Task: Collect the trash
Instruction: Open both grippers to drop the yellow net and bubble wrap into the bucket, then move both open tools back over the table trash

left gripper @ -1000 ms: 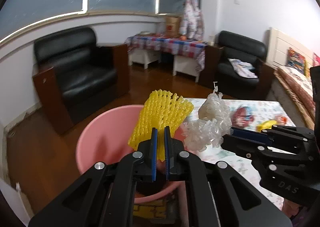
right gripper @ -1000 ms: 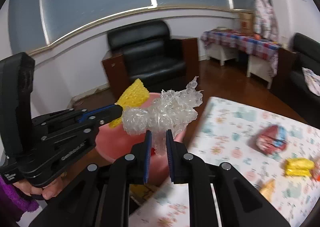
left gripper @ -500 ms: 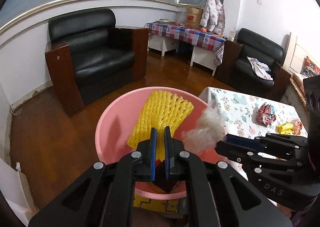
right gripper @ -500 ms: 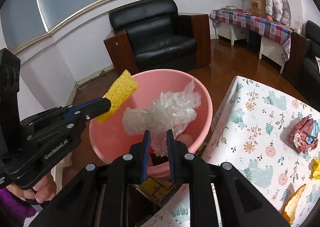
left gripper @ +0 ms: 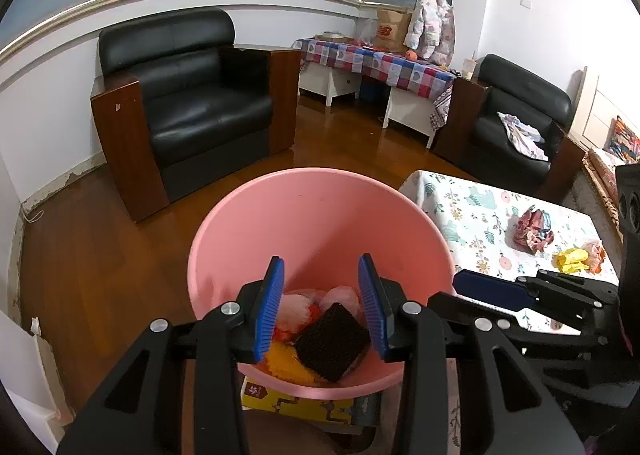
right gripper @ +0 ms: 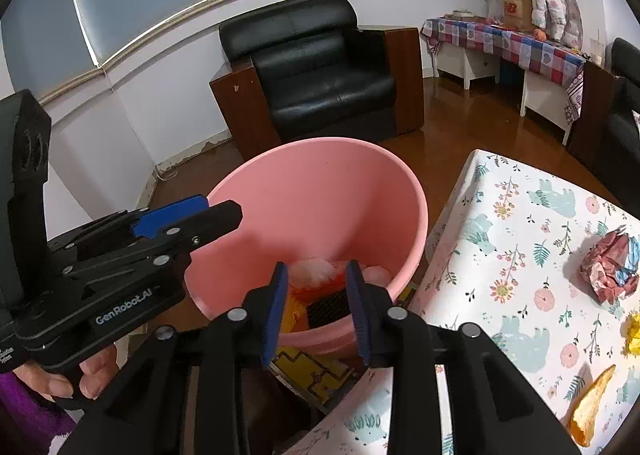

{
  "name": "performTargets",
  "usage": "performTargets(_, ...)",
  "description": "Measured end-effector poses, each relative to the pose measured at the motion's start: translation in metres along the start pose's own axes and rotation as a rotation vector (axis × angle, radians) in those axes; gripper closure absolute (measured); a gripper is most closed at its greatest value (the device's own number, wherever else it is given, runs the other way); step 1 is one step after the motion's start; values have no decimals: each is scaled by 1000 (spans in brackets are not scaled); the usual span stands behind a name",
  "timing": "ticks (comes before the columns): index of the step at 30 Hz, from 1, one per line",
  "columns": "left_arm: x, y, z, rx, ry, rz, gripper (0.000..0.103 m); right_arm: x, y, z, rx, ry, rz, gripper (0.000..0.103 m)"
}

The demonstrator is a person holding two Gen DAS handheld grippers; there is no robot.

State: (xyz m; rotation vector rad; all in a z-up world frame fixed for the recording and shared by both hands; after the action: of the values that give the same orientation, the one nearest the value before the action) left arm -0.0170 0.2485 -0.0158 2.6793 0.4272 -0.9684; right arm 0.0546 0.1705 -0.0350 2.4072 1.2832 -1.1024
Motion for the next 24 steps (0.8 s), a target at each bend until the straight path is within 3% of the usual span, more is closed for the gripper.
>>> performTargets(2, -1, 2, 0, -1, 3, 8, 64, -3, 1, 2, 0, 10, 3, 62)
performTargets(14, -10, 19, 2, 7, 21, 35, 64, -32, 9, 19, 2, 38, 58, 62)
performTargets(24, -13, 58, 6, 57, 9, 96, 64, -67, 48, 42, 72, 42, 120, 62)
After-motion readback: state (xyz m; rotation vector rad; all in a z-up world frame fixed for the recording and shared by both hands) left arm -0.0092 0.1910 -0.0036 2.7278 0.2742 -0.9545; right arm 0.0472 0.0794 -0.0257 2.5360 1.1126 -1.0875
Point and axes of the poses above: each gripper's, at about its wrist camera, not at the fingertips, and x roughly the way its jaws point, y to its right, z to its underside, the point moved 2 cm from there along x, roughly the way its jaws point, and after that the axes turned 4 degrees about -x, right-handed, at the moved point
